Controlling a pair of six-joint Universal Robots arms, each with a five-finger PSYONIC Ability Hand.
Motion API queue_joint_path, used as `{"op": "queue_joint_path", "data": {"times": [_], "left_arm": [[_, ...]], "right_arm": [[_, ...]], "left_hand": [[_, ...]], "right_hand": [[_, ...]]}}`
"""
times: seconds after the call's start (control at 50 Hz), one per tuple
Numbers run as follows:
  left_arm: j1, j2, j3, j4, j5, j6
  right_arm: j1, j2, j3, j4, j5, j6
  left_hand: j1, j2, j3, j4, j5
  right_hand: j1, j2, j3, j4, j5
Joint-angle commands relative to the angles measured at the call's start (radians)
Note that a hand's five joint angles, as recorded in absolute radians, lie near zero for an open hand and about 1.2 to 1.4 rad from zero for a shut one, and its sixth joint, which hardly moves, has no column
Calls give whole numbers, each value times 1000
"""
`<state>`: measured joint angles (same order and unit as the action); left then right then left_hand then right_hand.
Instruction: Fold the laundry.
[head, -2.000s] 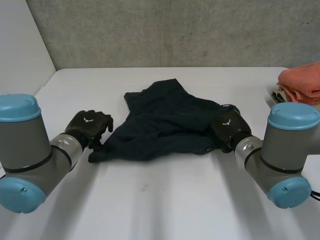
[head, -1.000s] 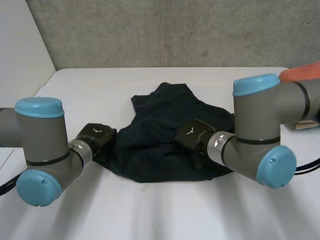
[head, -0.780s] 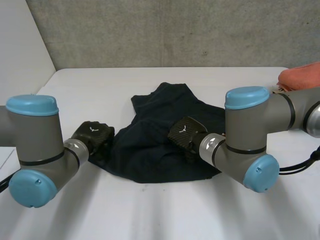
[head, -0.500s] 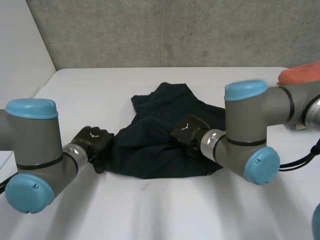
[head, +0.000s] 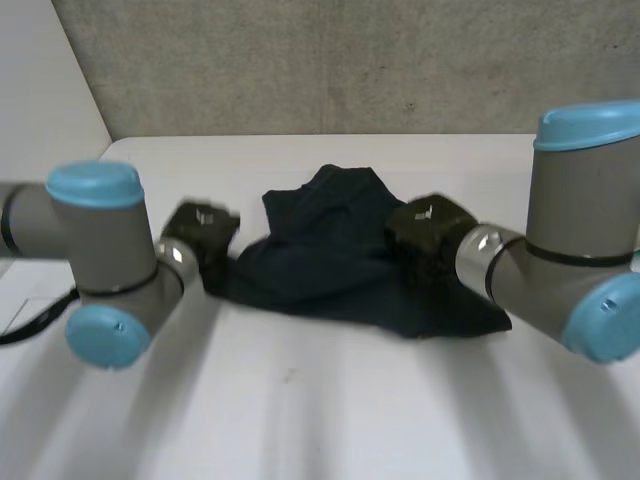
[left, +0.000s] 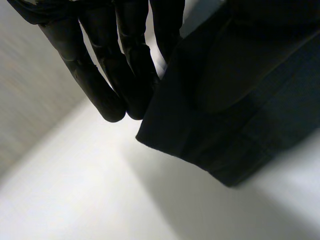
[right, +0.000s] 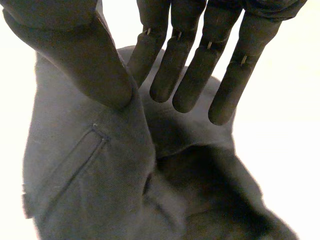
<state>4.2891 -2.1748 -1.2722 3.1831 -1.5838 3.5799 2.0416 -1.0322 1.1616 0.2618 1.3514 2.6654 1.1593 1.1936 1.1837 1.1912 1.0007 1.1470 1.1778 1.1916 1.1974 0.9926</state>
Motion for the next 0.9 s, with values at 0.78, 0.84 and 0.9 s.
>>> {"op": "queue_joint_path", "data": {"times": [0.78, 0.84, 0.9], "left_arm": [[20, 237, -317, 184, 150, -82], [18, 256, -329, 181, 150, -82], [17, 274, -346, 181, 154, -82]], "right_arm": [[-40, -198, 325, -181, 60, -2], [-47, -160, 262, -96, 34, -25], [-58, -89, 190, 6, 20, -83]], "left_hand": [[237, 203, 213, 205, 221], [237, 203, 213, 205, 221], [237, 203, 213, 205, 221]], "right_hand": [[-520, -551, -565, -571, -540], [-520, -551, -565, -571, -540], [-514, -545, -559, -565, -535]]}}
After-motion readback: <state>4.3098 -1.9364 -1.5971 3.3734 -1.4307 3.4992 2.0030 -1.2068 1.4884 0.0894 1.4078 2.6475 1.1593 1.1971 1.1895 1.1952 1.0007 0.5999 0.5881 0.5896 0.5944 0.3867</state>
